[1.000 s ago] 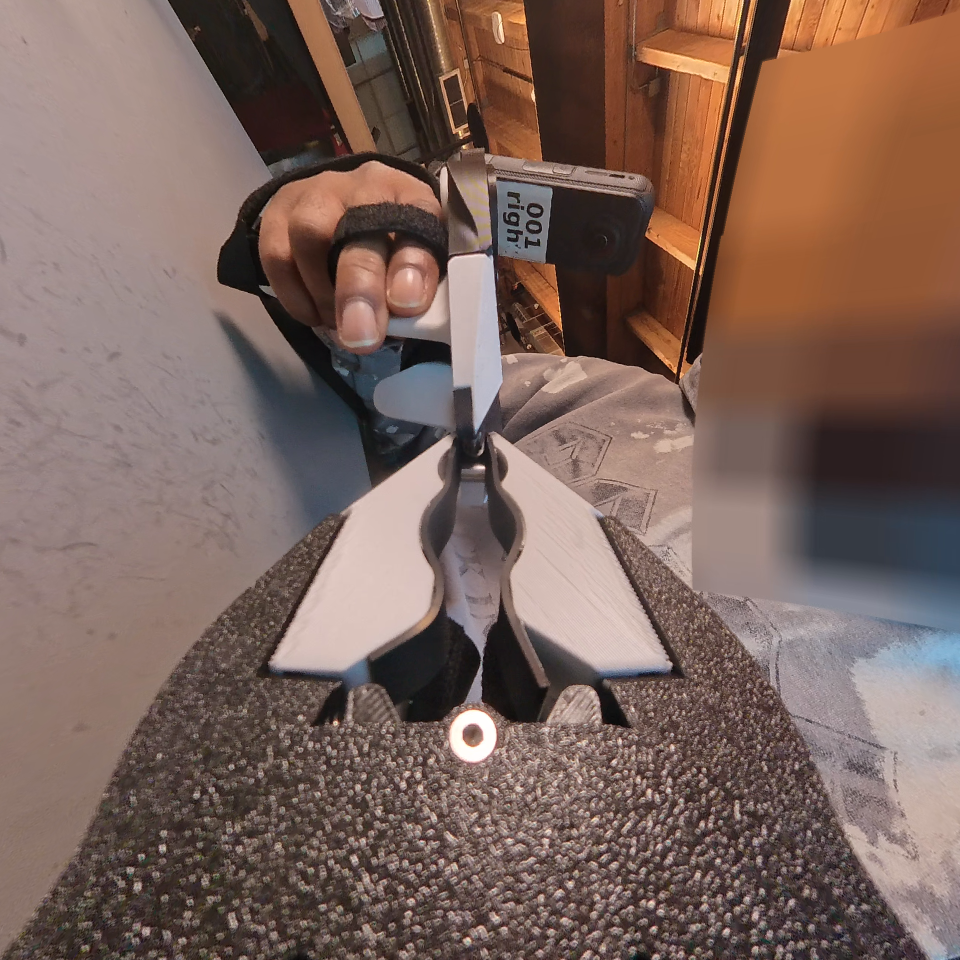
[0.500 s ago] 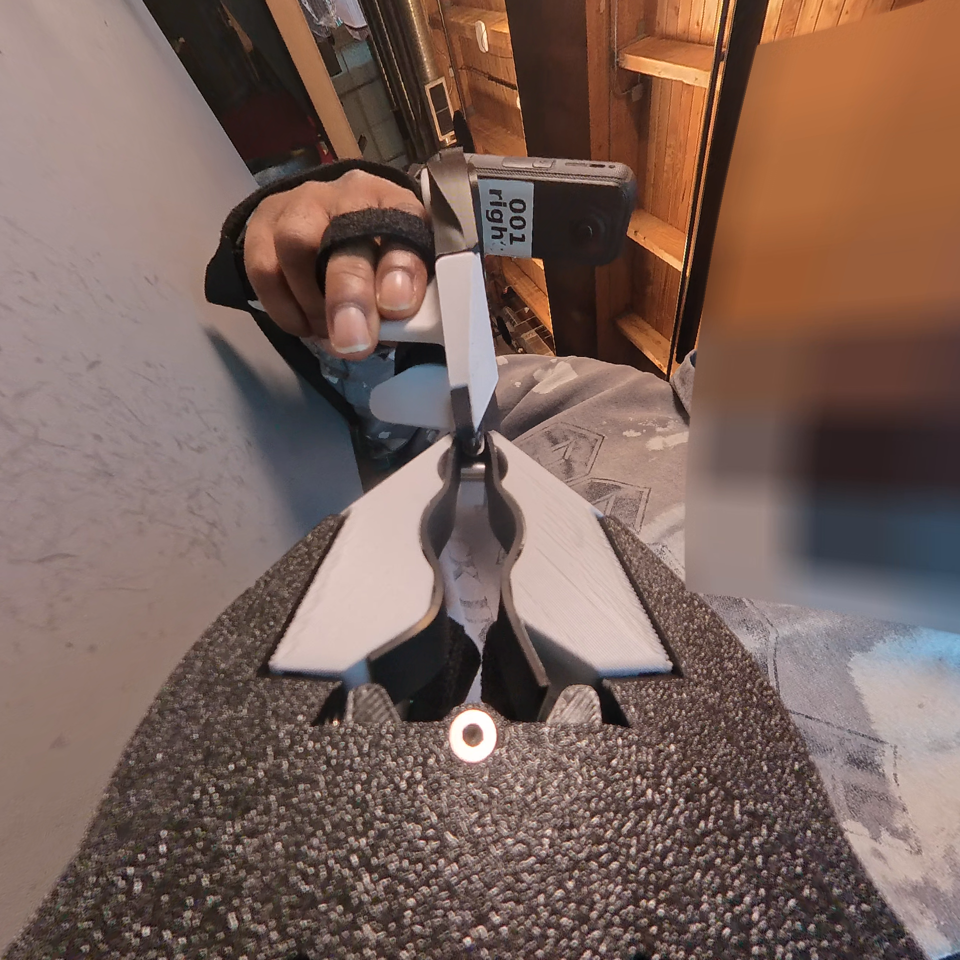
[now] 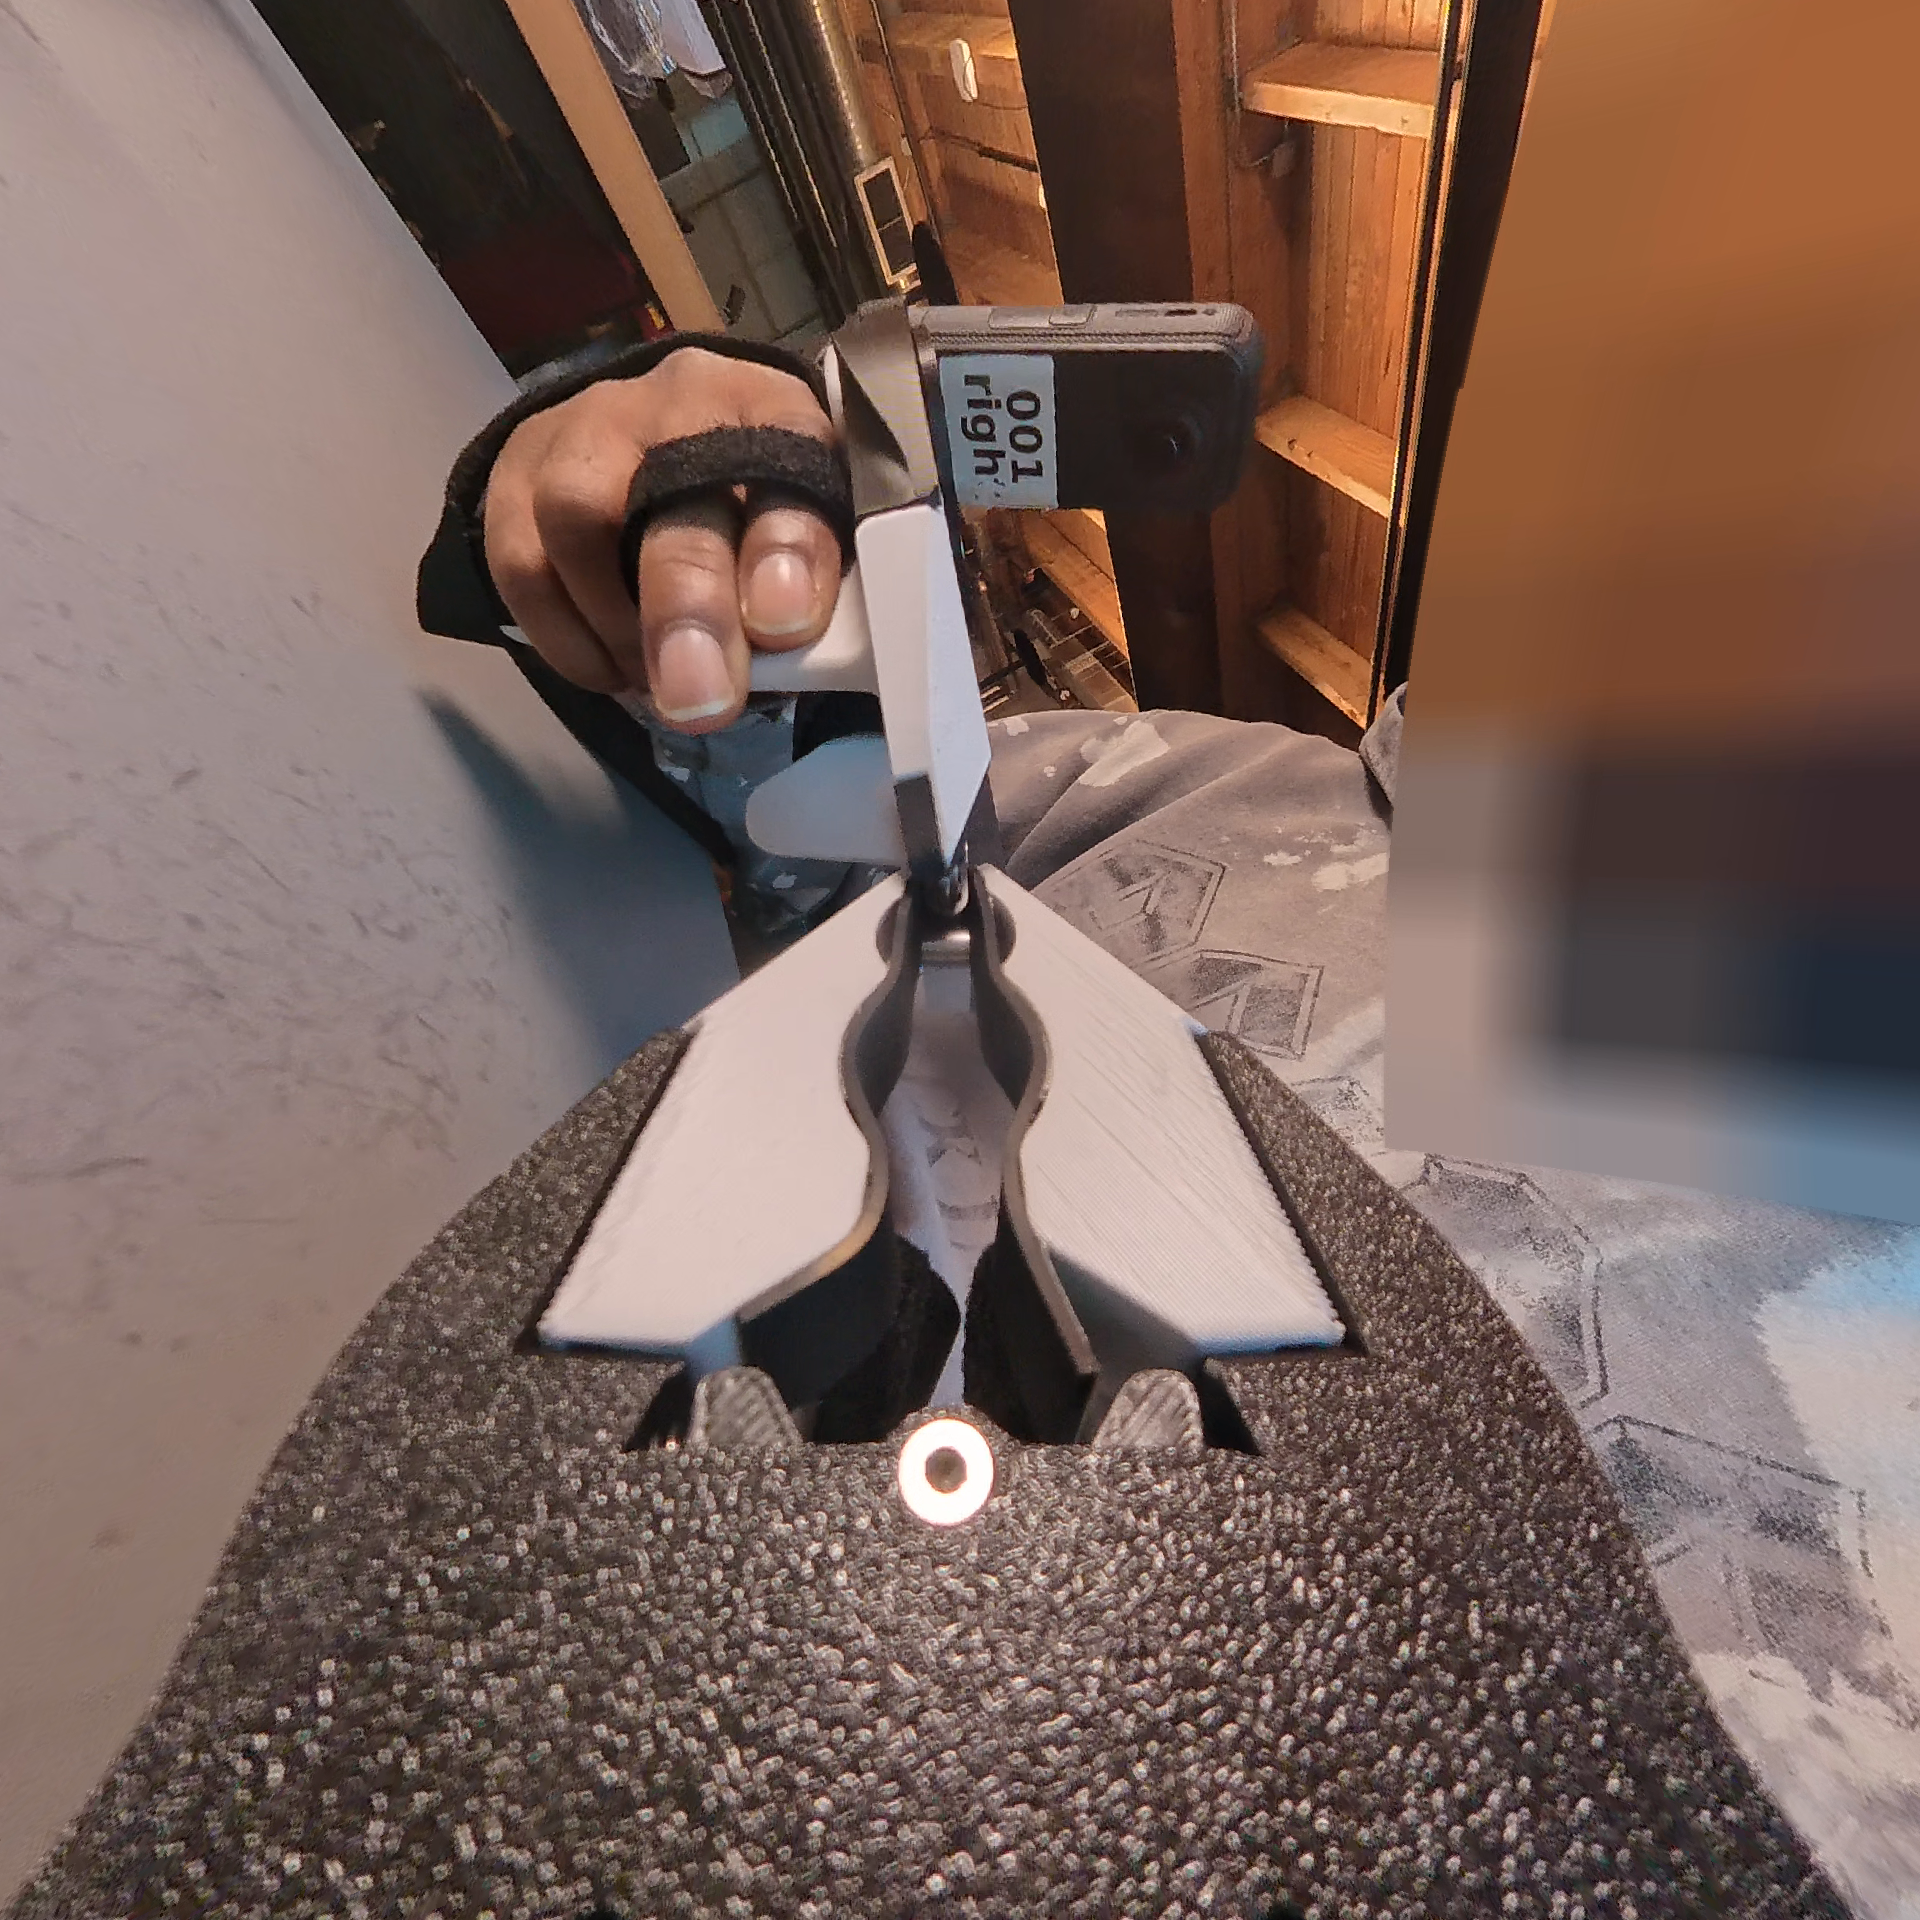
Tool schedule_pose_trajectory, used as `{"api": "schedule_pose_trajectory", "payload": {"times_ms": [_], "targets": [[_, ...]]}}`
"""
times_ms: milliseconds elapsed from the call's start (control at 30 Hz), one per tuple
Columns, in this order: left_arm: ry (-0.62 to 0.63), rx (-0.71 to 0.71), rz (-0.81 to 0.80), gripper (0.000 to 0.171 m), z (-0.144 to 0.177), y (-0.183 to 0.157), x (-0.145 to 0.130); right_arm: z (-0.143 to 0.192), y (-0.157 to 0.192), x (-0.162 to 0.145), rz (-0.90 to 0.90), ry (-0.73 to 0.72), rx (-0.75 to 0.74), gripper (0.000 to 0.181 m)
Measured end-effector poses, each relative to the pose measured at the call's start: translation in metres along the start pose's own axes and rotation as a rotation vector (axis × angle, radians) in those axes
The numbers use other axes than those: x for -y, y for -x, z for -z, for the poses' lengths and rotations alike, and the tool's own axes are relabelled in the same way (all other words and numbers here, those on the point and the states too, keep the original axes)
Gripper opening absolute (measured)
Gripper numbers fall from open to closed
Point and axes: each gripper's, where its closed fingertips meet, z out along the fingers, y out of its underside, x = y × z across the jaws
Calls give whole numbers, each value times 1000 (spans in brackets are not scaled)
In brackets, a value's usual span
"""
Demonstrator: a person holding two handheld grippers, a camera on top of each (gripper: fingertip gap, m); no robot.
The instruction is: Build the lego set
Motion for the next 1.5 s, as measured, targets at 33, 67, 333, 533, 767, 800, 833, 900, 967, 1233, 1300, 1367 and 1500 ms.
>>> {"api": "schedule_pose_trajectory", "payload": {"times_ms": [33,67,333,533,767,800,833,900,967,1233,1300,1367,1500], "targets": [[0,2,-1,5,0,0,0,0,0,0,-4,1,5,40],[0,1,0,5,0,0,0,0,0,0,-2,0,4,40],[-130,63,-55,6,16,5,24,6,-23,1,-71,-46,-100,52],[-397,204,-97,6,50,20,64,21,-74,-8,-14,1,-439,59],[-611,249,-165,5,62,17,89,2,-98,-12,86,126,-671,63],[-616,243,-173,5,60,15,89,2,-101,-11,81,127,-692,63],[-614,232,-178,5,57,13,89,3,-105,-10,78,129,-716,61],[-607,225,-188,5,50,10,87,4,-107,-8,89,131,-727,54],[-600,231,-199,6,46,9,85,3,-104,-6,119,138,-719,46],[-536,207,-199,6,41,8,78,8,-95,-2,167,125,-634,40],[-489,218,-221,7,38,8,74,10,-92,-2,170,113,-600,41],[-447,229,-247,7,34,7,71,12,-88,-2,169,104,-567,40],[-420,230,-273,6,28,5,68,18,-86,2,198,87,-573,42]]}}
